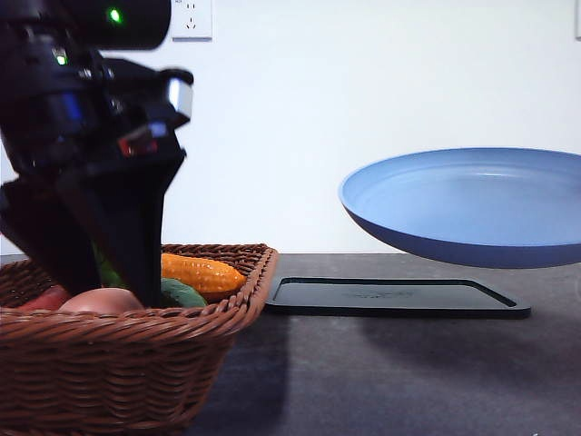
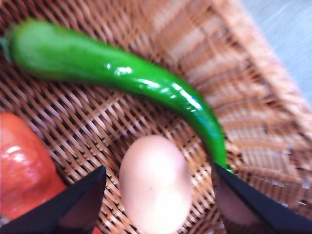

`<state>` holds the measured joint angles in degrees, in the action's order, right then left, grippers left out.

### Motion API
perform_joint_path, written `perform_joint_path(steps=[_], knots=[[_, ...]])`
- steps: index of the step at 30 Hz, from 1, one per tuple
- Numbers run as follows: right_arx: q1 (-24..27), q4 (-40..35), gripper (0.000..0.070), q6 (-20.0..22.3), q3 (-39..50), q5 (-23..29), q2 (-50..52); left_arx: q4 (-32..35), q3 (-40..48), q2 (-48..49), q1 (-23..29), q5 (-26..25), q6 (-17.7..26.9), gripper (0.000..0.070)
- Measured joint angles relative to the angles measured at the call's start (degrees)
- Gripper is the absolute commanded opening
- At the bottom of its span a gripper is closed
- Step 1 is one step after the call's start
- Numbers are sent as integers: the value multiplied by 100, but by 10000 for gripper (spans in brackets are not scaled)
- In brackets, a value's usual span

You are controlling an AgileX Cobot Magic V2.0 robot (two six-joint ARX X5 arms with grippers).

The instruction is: Transfer egg from basket to plate and serve

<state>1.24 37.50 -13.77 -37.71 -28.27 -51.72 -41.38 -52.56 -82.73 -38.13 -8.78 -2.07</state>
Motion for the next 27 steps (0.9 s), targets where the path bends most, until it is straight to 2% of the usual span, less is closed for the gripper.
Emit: perform_joint_path(steps=[8, 21, 27], knots=[[-1, -33, 0, -1, 0, 0, 0, -3, 0, -171, -2, 0, 130, 422], [1, -48, 0, -1, 0, 0, 0, -125, -1, -171, -2, 0, 258, 125], [-1, -48, 0, -1, 0, -3, 0, -176, -61, -171, -1, 0, 257, 114]])
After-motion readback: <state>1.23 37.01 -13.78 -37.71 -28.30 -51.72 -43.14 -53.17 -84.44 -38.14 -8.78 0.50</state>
